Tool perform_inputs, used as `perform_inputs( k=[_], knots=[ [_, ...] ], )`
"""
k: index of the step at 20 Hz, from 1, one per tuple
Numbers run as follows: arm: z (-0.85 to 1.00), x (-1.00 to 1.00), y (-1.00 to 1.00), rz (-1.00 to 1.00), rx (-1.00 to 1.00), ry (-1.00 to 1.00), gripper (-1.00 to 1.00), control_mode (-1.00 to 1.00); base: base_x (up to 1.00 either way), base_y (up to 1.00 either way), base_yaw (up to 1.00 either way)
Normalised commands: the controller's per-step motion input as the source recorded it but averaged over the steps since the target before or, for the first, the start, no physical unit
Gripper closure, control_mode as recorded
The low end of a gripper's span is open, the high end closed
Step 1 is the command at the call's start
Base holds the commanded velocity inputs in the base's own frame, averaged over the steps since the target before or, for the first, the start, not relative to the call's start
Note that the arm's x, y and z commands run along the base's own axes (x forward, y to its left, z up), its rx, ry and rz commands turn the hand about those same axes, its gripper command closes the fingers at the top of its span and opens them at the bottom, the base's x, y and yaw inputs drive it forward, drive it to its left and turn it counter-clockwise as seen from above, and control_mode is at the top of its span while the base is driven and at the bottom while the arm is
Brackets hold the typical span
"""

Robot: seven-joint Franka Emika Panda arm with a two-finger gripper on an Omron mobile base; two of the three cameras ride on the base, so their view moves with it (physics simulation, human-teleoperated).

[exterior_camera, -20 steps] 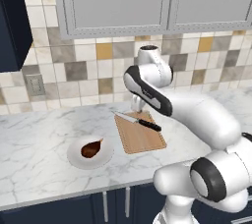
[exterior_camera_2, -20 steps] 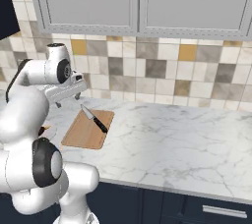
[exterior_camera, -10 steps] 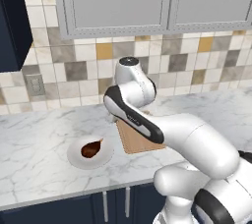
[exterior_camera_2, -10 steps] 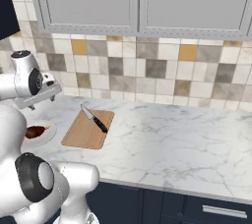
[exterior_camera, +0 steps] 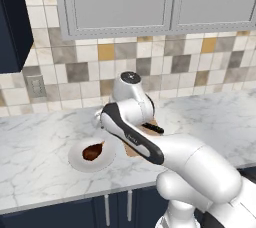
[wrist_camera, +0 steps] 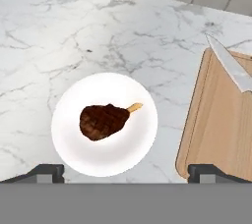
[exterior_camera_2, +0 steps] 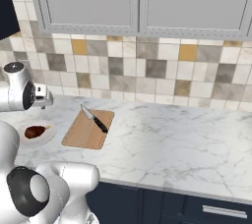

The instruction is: Pick up the knife from the drawer and place it on the cutting board. Then place the meat from the plate to the cutting board.

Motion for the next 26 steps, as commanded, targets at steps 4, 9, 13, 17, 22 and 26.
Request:
perform_inputs(
  k=[4,9,13,17,22,26],
  knots=[
    [-0.13,-0.01,0.02,-0.50,0.08,0.03,-1.00,-1.00,0.00,0.00,0.00],
    [-0.07,0.00,0.12,-0.38,0.02,0.10,-1.00,-1.00,0.00,0.00,0.00],
    [-0.05,0.00,0.11,0.00,0.04,0.01,-1.00,-1.00,0.00,0.00,0.00],
    [-0.22,0.00,0.63,0.00,0.08,0.08,-1.00,-1.00,0.00,0.00,0.00],
    [-0.25,0.11,0.59,0.00,0.05,0.12,-1.00,-1.00,0.00,0.00,0.00],
    [-0.19,0.27,0.27,0.00,0.00,0.17,-1.00,-1.00,0.00,0.00,0.00]
  ],
)
